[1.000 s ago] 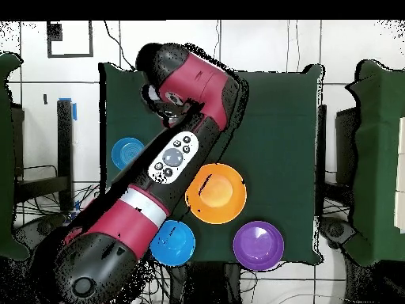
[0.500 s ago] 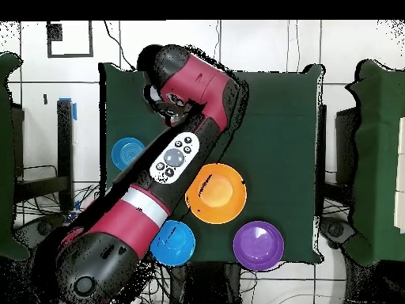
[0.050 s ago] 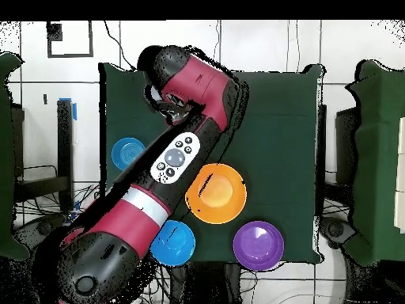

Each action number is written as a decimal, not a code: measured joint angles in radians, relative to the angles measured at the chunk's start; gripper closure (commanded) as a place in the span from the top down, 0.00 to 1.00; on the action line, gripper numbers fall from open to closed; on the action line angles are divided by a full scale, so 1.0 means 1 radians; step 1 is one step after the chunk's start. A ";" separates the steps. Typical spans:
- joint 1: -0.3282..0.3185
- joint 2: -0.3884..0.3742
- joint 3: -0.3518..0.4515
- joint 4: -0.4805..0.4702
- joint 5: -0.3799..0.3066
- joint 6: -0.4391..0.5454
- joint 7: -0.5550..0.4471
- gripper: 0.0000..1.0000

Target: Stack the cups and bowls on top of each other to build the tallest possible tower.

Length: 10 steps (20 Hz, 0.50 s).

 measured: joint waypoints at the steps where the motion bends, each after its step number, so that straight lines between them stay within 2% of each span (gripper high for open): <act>1: 0.000 0.000 0.001 0.000 0.000 0.000 0.000 0.00; 10: 0.000 0.004 0.007 0.000 0.000 -0.001 0.000 0.00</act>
